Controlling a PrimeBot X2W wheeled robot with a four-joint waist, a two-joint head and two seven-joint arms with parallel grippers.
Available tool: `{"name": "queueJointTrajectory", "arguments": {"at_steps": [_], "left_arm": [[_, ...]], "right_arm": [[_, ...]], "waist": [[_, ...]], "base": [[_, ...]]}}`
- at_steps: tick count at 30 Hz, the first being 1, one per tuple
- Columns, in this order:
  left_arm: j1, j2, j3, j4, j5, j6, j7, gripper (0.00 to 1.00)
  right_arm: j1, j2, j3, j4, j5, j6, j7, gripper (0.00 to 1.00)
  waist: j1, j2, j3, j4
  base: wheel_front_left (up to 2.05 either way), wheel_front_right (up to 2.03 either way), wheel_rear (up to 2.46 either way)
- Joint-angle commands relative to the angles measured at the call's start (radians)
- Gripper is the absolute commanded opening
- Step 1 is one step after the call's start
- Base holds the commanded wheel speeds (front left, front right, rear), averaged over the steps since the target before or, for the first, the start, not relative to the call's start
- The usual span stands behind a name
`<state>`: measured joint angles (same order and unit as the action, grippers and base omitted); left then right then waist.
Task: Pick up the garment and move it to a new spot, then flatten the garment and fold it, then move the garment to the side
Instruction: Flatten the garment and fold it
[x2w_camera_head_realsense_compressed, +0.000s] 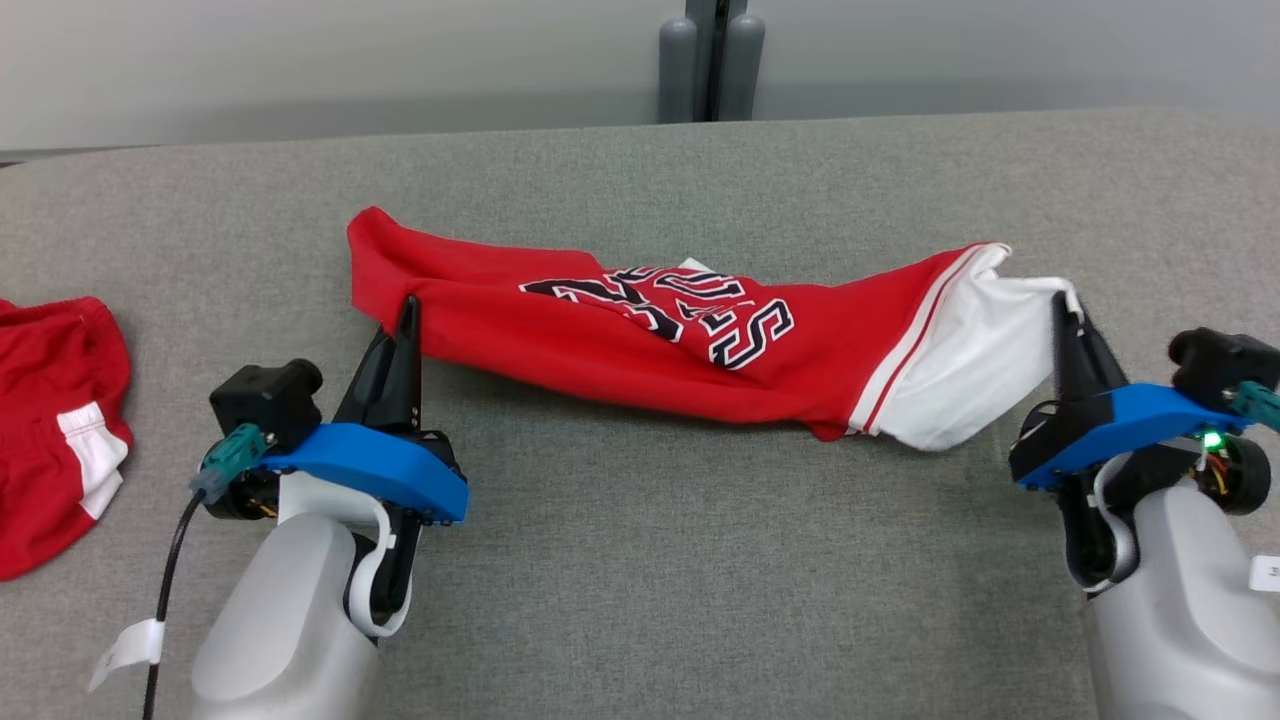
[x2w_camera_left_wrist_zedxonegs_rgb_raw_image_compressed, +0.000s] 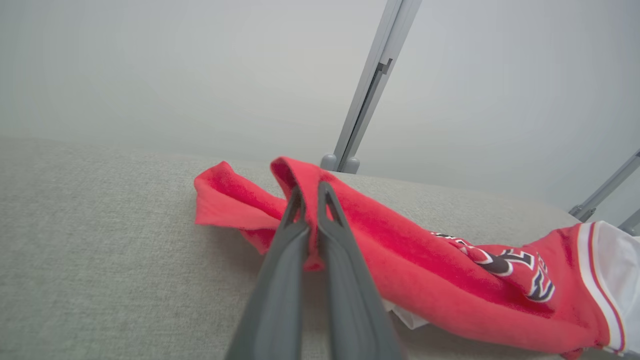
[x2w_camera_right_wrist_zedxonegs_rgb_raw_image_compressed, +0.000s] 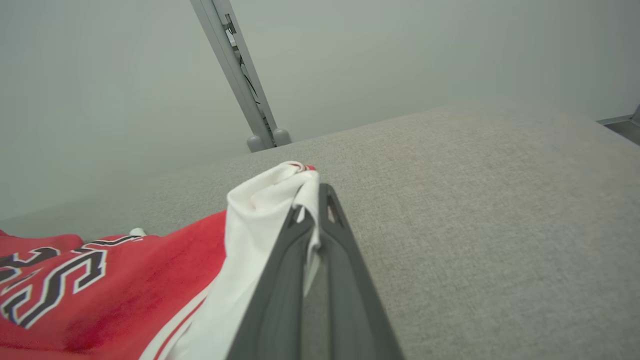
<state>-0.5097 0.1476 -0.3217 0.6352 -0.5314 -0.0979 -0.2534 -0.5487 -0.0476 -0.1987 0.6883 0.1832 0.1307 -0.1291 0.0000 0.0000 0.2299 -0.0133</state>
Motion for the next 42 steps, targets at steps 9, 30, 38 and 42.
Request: {"name": "queueJointTrajectory", "arguments": {"at_steps": [9, 30, 38, 42], "left_arm": [[0.238, 0.045, 0.040, -0.404, -0.093, 0.052, 0.122, 0.00], [0.038, 0.153, 0.171, -0.894, -0.504, 0.193, 0.675, 0.00], [-0.321, 0.165, 0.225, -0.653, -0.470, 0.218, 0.653, 0.00], [-0.496, 0.174, 0.262, -0.535, -0.436, 0.194, 0.568, 0.00]], "right_arm": [[0.286, -0.005, -0.065, -0.703, 0.199, 0.000, 0.171, 0.00], [-0.058, -0.032, -0.038, -0.974, 0.273, 0.000, 0.518, 0.00], [-0.484, -0.024, -0.006, -0.568, 0.279, 0.000, 0.387, 0.00], [-0.692, -0.017, -0.002, -0.430, 0.270, 0.000, 0.231, 0.00]], "waist": [[0.0000, 0.0000, -0.059, -0.022], [0.0000, 0.0000, 0.062, -0.052], [0.0000, 0.0000, 0.240, -0.081], [0.0000, 0.0000, 0.296, -0.092]], "base": [[0.00, 0.00, 0.00], [0.00, 0.00, 0.00], [0.00, 0.00, 0.00], [0.00, 0.00, 0.00]]}}
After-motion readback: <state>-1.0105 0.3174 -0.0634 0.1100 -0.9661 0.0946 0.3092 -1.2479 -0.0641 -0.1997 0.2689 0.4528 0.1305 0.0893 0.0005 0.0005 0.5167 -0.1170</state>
